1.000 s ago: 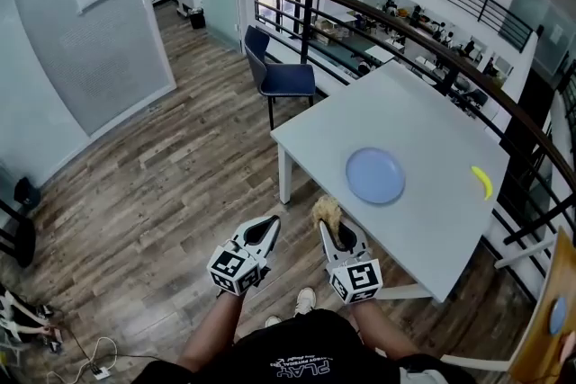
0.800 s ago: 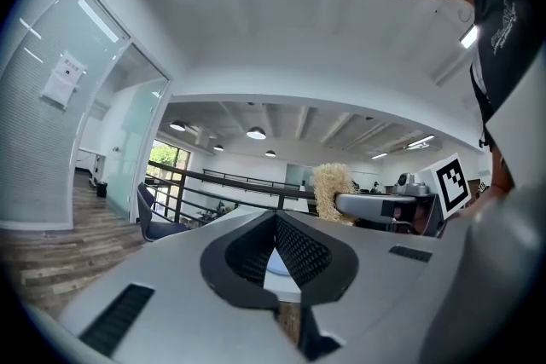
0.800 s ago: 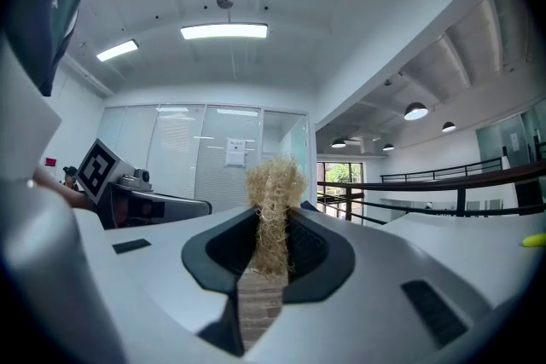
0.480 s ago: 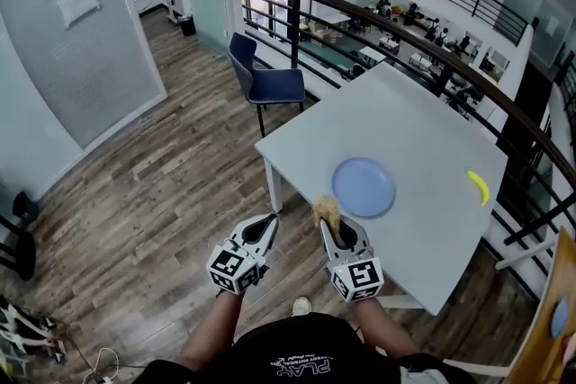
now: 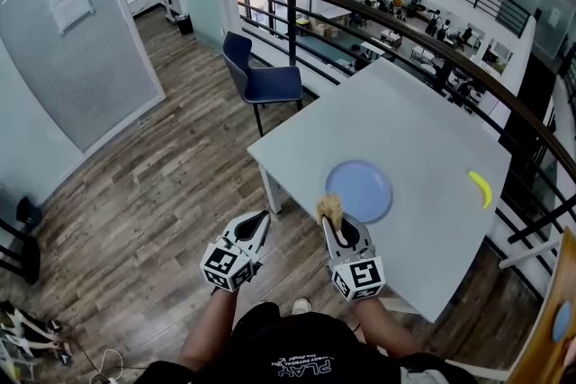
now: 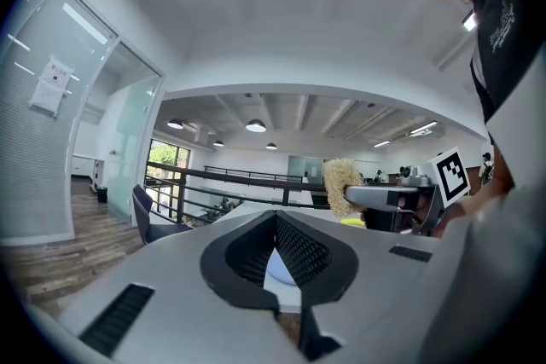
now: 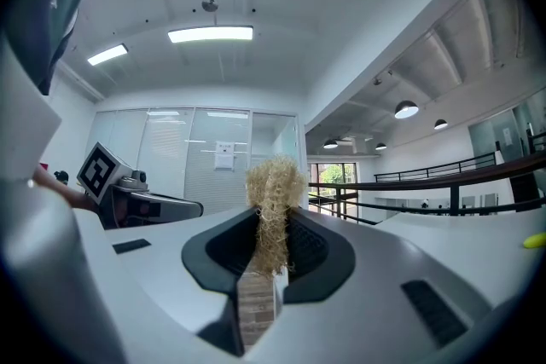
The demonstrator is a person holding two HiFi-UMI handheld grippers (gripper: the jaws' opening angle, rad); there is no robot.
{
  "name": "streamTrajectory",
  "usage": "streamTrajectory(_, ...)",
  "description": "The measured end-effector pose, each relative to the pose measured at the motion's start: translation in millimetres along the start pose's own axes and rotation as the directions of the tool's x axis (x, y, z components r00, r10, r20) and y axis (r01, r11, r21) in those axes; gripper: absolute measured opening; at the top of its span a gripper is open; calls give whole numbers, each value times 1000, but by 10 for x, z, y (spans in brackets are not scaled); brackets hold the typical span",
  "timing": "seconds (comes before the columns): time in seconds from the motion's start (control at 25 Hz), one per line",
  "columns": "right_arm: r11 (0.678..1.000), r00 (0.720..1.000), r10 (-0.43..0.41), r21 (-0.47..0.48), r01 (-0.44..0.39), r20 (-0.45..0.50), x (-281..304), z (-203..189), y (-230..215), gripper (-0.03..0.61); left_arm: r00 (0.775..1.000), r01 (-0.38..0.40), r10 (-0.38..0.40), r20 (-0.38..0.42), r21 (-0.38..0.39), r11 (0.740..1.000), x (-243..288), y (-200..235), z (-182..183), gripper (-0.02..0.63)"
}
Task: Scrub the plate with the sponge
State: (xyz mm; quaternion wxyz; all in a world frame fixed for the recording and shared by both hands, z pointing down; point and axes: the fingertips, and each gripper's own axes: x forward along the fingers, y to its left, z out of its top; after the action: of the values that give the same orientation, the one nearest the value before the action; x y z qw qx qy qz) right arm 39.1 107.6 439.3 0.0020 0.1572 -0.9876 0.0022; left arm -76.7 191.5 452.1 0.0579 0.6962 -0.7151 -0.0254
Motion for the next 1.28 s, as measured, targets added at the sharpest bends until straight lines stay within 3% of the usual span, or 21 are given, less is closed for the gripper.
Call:
streamTrajectory(0.4,999,999,-33,0,33,9,478,5,-283,72,998,62,-62,-15,6,998,537,297,46,12)
streamTrajectory(0.68,997,997,-70,-12,70,34,1136,79,-492,72,991,129,-128,-26,18,992,1053,781,118,12)
streamTrajectory(1.28,990,990,-137,-45,137,-15,2163,31,-620,72,961,275,-275,-25,-6,961,1703,1449,178,12)
